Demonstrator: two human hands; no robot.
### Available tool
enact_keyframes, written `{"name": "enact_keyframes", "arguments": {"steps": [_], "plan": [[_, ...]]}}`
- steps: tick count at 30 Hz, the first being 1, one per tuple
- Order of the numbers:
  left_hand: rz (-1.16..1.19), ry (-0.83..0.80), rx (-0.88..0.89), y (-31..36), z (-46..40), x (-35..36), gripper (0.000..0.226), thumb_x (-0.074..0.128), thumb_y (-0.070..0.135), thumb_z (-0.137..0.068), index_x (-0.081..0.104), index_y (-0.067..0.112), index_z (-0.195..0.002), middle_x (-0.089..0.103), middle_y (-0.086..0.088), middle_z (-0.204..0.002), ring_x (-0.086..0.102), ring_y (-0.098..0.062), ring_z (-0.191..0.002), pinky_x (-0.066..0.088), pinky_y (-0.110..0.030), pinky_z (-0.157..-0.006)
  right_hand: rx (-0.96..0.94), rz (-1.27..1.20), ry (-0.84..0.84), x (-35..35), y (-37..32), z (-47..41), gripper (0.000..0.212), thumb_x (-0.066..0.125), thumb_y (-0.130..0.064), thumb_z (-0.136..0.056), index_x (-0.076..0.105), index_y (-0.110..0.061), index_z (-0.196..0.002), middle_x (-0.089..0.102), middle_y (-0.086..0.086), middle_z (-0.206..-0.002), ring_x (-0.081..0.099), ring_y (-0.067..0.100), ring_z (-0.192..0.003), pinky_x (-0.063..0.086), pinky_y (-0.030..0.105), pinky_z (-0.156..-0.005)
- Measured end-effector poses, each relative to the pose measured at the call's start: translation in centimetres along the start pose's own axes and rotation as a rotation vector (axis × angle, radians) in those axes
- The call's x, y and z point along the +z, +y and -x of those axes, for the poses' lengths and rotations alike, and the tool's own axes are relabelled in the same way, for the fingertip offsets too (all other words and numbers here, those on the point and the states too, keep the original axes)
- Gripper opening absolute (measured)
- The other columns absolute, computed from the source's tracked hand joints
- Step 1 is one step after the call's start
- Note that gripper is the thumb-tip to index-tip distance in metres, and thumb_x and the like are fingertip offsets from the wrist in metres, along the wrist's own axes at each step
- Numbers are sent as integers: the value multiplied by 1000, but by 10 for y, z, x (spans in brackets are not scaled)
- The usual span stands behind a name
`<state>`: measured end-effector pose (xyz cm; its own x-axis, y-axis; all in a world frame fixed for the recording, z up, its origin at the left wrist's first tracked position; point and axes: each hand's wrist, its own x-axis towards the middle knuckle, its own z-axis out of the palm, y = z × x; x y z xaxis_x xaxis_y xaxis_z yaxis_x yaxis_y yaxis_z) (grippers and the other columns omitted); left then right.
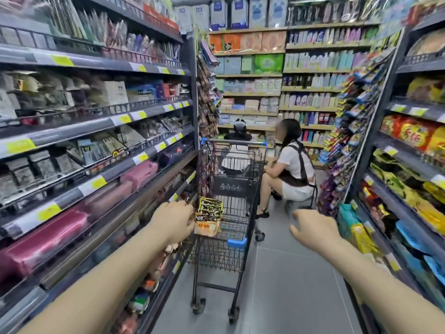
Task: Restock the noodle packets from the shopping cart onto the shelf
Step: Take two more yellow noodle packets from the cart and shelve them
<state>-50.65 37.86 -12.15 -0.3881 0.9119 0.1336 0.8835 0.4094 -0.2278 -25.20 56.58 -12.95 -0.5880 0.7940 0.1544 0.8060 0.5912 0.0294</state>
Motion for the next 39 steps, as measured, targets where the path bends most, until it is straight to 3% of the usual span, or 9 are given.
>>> {"name": "enact_keyframes", "arguments": {"steps": [10,14,19,24,27,29,35,39], "plan": [[-28,-24,-39,-75,-138,41,37,43,38,-89,56,13,-114,59,-8,-116,56,-28,-108,43,-38,-92,-166,14,-41,26,-62,-190,22,44,-30,-92,56,-15,-102,64,5,-111,62,27,-102,44,32,-75],[-47,-81,-53,-112,-178,73,38,43,37,-89,55,12,-115,59,-8,-115,56,-28,-108,42,-37,-92,-212,0,-97,54,-99,-250,13,45,-31,-92,43,-18,-89,63,5,-110,62,27,-101,40,32,-71],[-59,-121,2,-159,-255,116,38,43,39,-89,55,12,-114,60,-9,-114,57,-30,-107,44,-39,-91,-195,6,-141,92,-137,-328,26,46,-36,-93,54,-15,-106,63,5,-112,62,27,-103,46,34,-78],[2,-136,95,-191,-345,152,33,42,37,-91,56,12,-108,60,-8,-111,56,-28,-107,42,-38,-91,-132,-15,-213,119,-163,-408,13,49,-30,-91,43,-18,-89,64,5,-110,63,26,-100,41,31,-71],[6,-164,154,-202,-392,176,30,42,34,-92,55,12,-108,59,-7,-113,56,-26,-107,41,-37,-93,-86,-25,-244,138,-173,-447,17,50,-31,-92,54,-16,-100,64,5,-112,62,26,-103,43,32,-76],[5,-178,201,-205,-417,194,33,41,36,-93,54,12,-112,59,-7,-115,55,-24,-108,41,-37,-96,-53,-27,-267,155,-177,-467,25,48,-33,-93,55,-15,-109,63,6,-114,61,27,-106,45,33,-80],[73,-272,286,-198,-462,265,40,40,37,-95,50,12,-124,56,-7,-121,52,-24,-112,40,-37,-99,31,-57,-390,233,-188,-506,17,46,-25,-93,55,-13,-103,64,3,-102,62,24,-93,43,30,-71],[135,-289,333,-188,-472,322,43,39,35,-95,47,12,-131,55,-6,-127,48,-22,-120,31,-37,-108,10,-71,-493,298,-205,-523,23,49,-25,-91,57,-11,-107,64,4,-103,63,23,-92,53,36,-80]]}}
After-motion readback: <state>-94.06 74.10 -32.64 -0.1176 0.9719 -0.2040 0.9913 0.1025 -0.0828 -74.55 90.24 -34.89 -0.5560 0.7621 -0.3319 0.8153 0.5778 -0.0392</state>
